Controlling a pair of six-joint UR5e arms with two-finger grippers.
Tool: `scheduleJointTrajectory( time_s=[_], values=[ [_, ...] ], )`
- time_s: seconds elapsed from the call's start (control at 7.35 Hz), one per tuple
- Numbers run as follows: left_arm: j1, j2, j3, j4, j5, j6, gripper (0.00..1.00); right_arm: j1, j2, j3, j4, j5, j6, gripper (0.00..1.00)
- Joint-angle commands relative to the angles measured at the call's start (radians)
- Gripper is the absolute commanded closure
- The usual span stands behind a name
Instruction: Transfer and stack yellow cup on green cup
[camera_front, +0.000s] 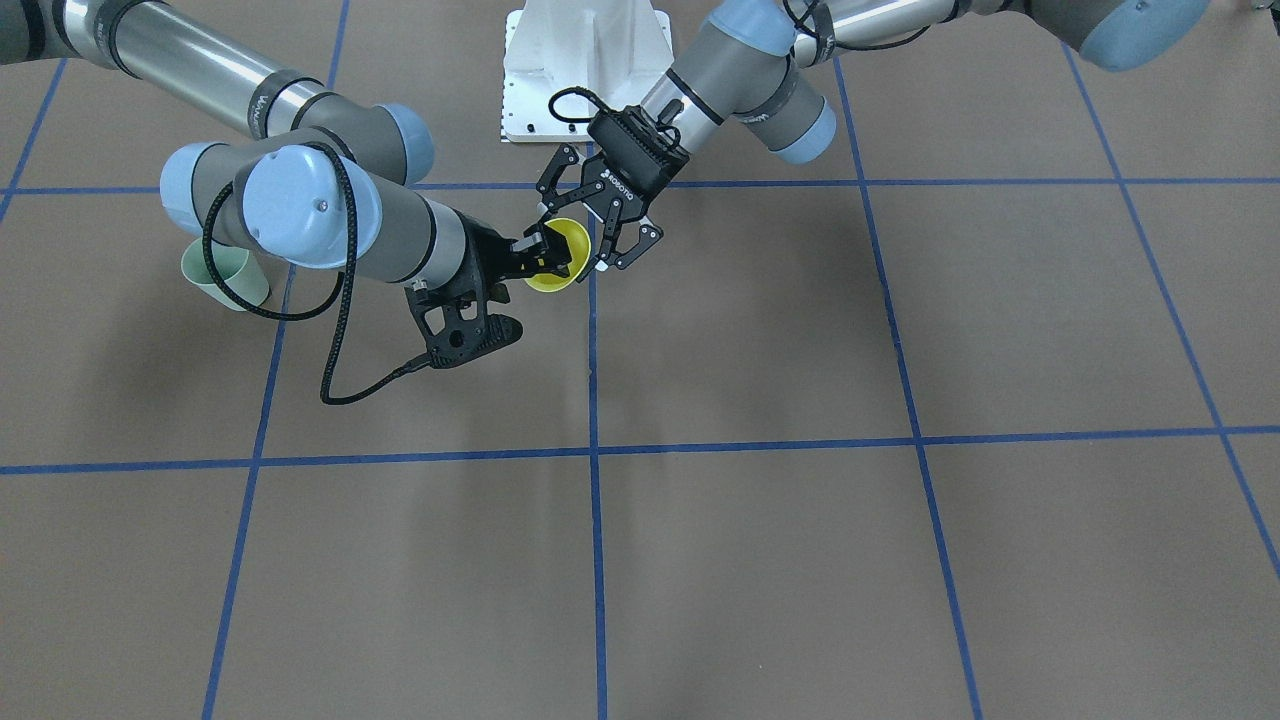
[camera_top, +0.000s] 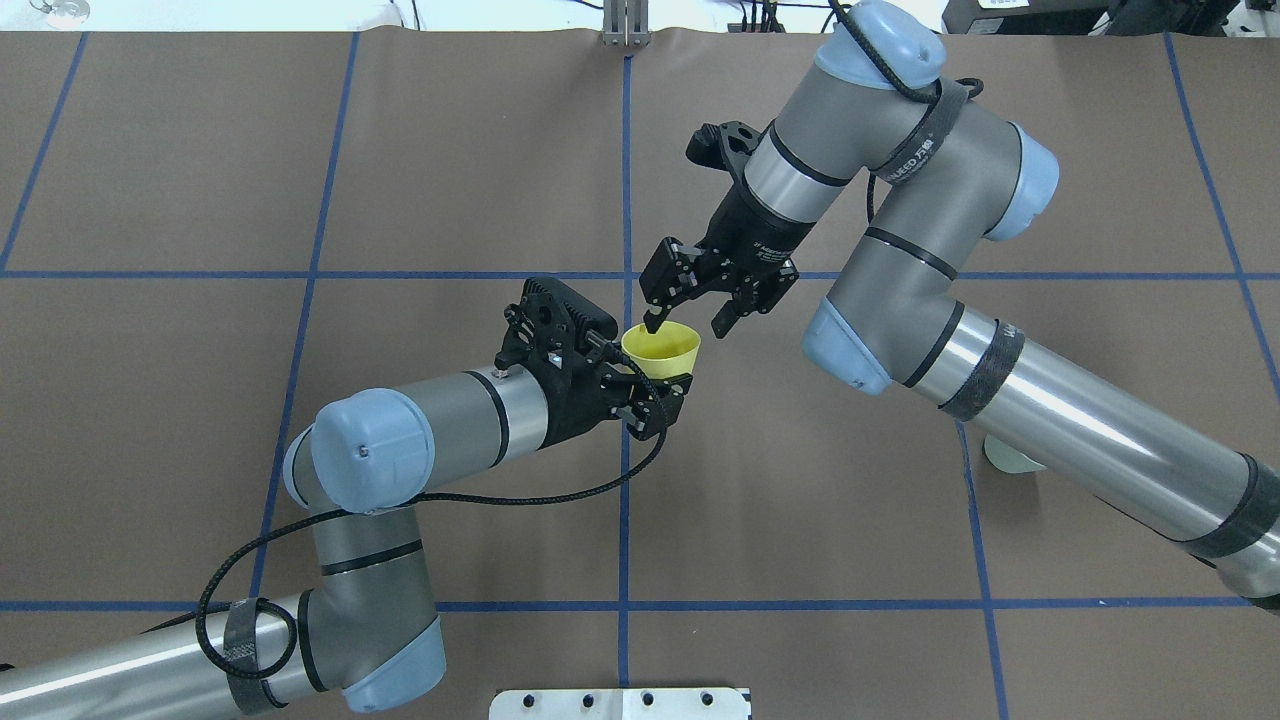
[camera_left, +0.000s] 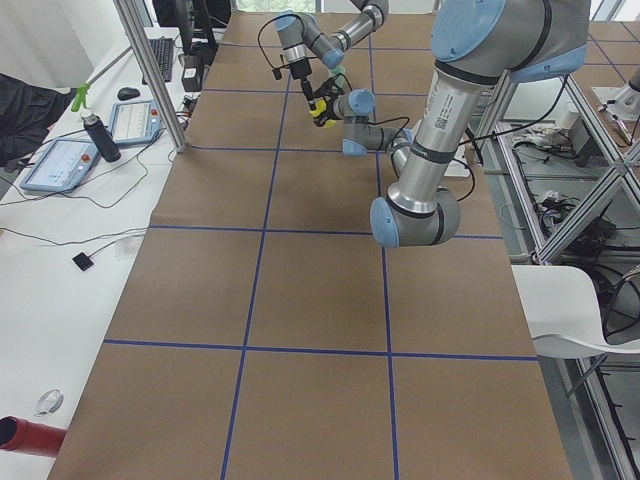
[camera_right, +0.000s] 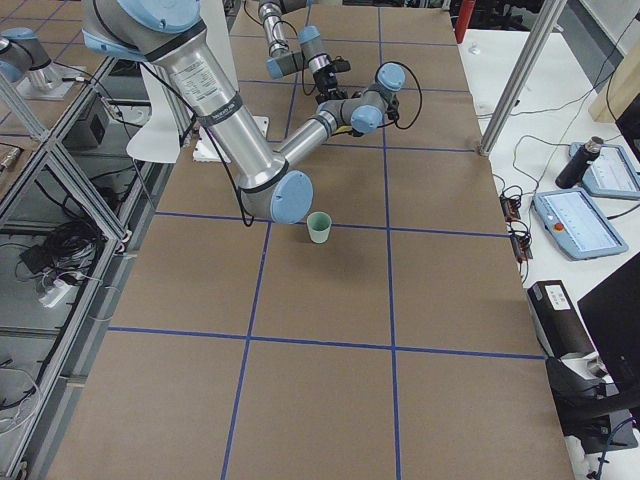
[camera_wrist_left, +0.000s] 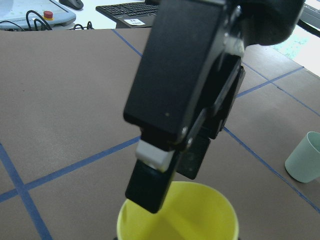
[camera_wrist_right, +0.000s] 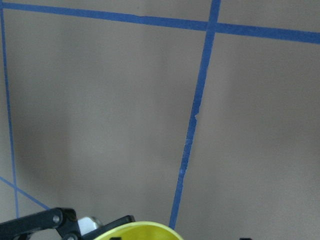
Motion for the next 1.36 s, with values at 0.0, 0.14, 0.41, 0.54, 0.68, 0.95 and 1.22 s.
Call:
scheduleJointTrajectory(
  time_s=[0.0,0.14,0.41,0.54,0.68,0.95,1.22],
  values=[
    [-0.001,0.000,0.000,-0.001,0.000,0.000,1.00,-0.004,-0.008,0.003,0.001,0.000,0.000,0.27],
    [-0.001,0.000,0.001,-0.001,0.000,0.000,1.00,-0.004,-0.017,0.010,0.002,0.000,0.000,0.30],
    [-0.001,0.000,0.001,-0.001,0.000,0.000,1.00,-0.009,-0.025,0.024,0.002,-0.003,0.000,0.36],
    [-0.001,-0.001,0.001,-0.001,0.000,0.000,1.00,-0.010,-0.023,0.024,0.002,-0.003,0.000,0.42],
    [0.001,-0.001,0.001,-0.001,0.000,0.000,1.00,-0.010,-0.023,0.024,0.002,-0.003,0.000,0.46],
    [0.001,-0.004,0.006,-0.001,0.000,0.000,1.00,-0.012,-0.025,0.024,0.004,-0.005,0.000,0.54],
    [0.001,-0.004,0.005,-0.001,0.000,0.000,1.00,-0.012,-0.026,0.024,0.004,-0.006,0.000,0.65]
  ],
)
